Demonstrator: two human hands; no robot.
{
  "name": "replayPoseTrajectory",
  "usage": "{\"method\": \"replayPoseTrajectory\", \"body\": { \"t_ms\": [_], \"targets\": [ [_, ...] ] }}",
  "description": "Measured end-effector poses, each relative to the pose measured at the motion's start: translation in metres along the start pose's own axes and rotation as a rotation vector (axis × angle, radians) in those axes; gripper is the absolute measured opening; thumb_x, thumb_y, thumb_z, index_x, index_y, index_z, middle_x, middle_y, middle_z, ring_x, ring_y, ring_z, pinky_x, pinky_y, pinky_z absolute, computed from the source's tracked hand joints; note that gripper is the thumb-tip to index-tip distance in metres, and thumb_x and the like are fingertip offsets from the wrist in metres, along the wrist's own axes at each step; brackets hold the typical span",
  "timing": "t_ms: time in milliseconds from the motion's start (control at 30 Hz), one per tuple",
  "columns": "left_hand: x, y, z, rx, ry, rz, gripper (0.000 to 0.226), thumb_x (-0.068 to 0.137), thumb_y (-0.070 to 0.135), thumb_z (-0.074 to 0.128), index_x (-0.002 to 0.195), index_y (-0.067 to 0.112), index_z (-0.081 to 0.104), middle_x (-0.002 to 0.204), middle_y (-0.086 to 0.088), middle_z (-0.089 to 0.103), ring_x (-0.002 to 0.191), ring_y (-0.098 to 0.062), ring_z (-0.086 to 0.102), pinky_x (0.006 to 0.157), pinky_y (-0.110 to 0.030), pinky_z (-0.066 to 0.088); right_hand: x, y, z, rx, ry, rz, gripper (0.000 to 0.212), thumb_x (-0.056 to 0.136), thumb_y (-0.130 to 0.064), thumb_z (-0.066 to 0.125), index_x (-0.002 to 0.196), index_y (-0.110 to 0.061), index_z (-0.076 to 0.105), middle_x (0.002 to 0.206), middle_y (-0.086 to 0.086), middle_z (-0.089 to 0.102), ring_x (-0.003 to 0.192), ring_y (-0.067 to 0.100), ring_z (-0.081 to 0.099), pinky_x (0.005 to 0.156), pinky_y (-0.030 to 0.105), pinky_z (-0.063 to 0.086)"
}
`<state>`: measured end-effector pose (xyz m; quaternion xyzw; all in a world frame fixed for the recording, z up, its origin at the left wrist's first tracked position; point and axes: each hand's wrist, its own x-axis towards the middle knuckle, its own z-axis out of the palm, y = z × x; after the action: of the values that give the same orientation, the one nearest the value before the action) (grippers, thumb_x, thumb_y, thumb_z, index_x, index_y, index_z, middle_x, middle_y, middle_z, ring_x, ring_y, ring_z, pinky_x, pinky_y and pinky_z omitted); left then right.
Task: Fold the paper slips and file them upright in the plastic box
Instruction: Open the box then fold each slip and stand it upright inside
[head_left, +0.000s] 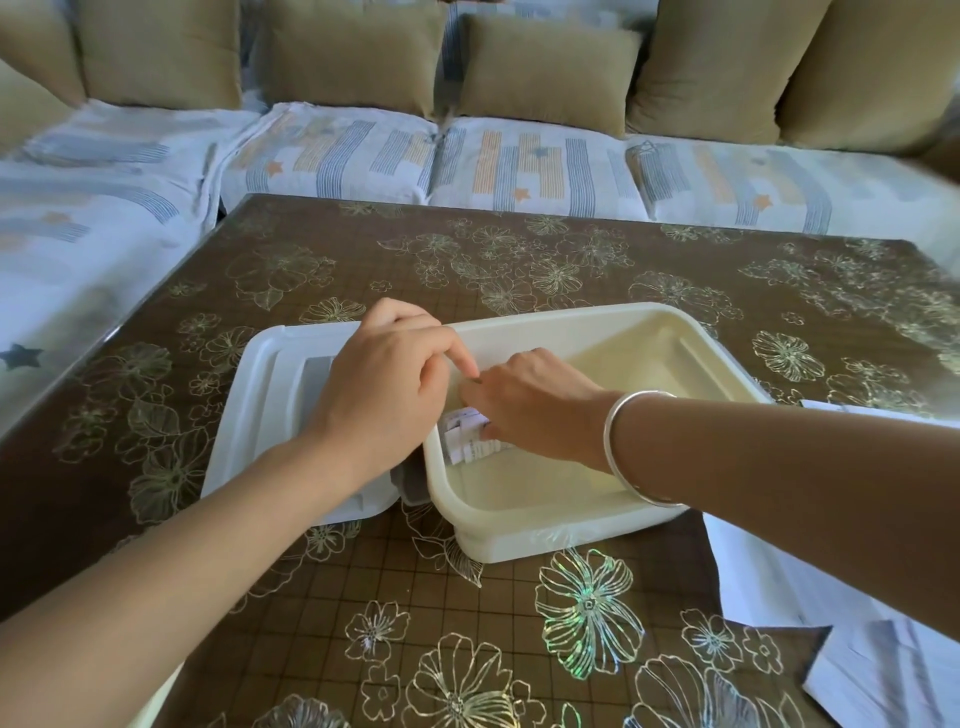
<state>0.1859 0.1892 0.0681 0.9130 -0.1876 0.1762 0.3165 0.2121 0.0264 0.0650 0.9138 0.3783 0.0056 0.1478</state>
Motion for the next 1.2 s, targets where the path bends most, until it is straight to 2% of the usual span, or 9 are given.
{"method": "replayPoseTrajectory", "body": {
  "t_ms": [133,300,433,500,633,733,967,1067,1200],
  "targets": [
    [0.000,0.001,0.000,0.002,0.000,-0.005,0.043,0.081,0.011,0.034,0.081,0.023,0.076,0.089,0.009,0.067,0.109,-0.016,0.052,0.084,-0.044,0.049,0.004,0.004,-0.002,0.123,-0.065,0.028,0.024,0.094,-0.035,0.058,0.104,-0.014,0.054,0.087,0.005,0.062,0.074,0.024,0.053,0.066,0.031,0.036],
    [0.000,0.002,-0.001,0.007,-0.012,-0.012,0.045,0.082,0.013,0.032,0.082,0.023,0.076,0.091,0.008,0.067,0.110,-0.014,0.051,0.086,-0.042,0.049,0.002,-0.002,0.001,0.127,-0.039,0.000,0.033,0.092,-0.034,0.061,0.109,-0.013,0.043,0.067,-0.004,0.048,0.063,0.020,0.051,0.062,0.032,0.041],
    [0.000,0.002,-0.001,0.008,-0.017,-0.019,0.045,0.081,0.014,0.032,0.081,0.023,0.075,0.092,0.008,0.067,0.110,-0.014,0.050,0.085,-0.042,0.048,0.000,-0.005,0.006,-0.071,0.080,-0.026,0.033,0.096,-0.027,0.053,0.120,-0.012,0.037,0.063,-0.002,0.040,0.051,0.018,0.043,0.052,0.032,0.036],
    [0.000,0.002,-0.001,0.006,-0.021,-0.018,0.044,0.081,0.014,0.032,0.081,0.023,0.075,0.092,0.008,0.068,0.110,-0.014,0.050,0.085,-0.043,0.048,0.000,-0.006,0.007,-0.145,0.103,-0.041,0.033,0.097,-0.029,0.051,0.123,-0.012,0.040,0.071,-0.003,0.042,0.059,0.017,0.047,0.049,0.030,0.029],
    [0.000,-0.001,0.000,0.003,-0.017,-0.013,0.044,0.082,0.014,0.032,0.080,0.025,0.075,0.091,0.009,0.068,0.109,-0.013,0.050,0.083,-0.044,0.049,-0.001,-0.006,0.004,-0.089,0.045,-0.063,0.017,0.097,-0.025,0.051,0.112,-0.017,0.052,0.107,0.001,0.056,0.096,0.022,0.058,0.062,0.032,0.036],
    [0.001,-0.002,0.000,-0.001,-0.019,-0.010,0.044,0.082,0.013,0.033,0.080,0.025,0.075,0.091,0.008,0.068,0.110,-0.013,0.050,0.083,-0.045,0.049,-0.001,-0.004,-0.003,-0.026,0.006,-0.023,0.012,0.097,-0.029,0.053,0.097,-0.018,0.057,0.096,-0.001,0.061,0.086,0.022,0.061,0.065,0.031,0.038],
    [0.001,-0.003,0.002,-0.005,0.011,0.019,0.044,0.081,0.012,0.033,0.081,0.023,0.075,0.087,0.008,0.069,0.106,-0.016,0.052,0.081,-0.043,0.049,0.006,-0.002,-0.015,-0.003,-0.141,-0.003,0.026,0.093,-0.042,0.056,0.104,-0.018,0.060,0.093,0.000,0.061,0.077,0.021,0.047,0.069,0.031,0.038],
    [0.001,-0.004,0.003,0.000,0.042,0.056,0.047,0.082,0.018,0.026,0.082,0.023,0.073,0.090,0.010,0.070,0.103,-0.015,0.052,0.083,-0.038,0.048,0.007,-0.005,-0.007,0.064,-0.078,0.016,0.022,0.094,-0.035,0.058,0.108,-0.018,0.056,0.102,0.002,0.065,0.084,0.025,0.057,0.070,0.031,0.037],
    [-0.001,-0.005,0.003,-0.001,0.088,0.065,0.039,0.084,0.008,0.034,0.089,0.018,0.072,0.096,0.006,0.068,0.102,-0.016,0.054,0.084,-0.033,0.047,0.005,-0.011,-0.001,0.166,0.043,0.073,0.041,0.092,-0.029,0.061,0.122,-0.016,0.037,0.097,0.003,0.065,0.081,0.027,0.061,0.069,0.034,0.038]
  ]
}}
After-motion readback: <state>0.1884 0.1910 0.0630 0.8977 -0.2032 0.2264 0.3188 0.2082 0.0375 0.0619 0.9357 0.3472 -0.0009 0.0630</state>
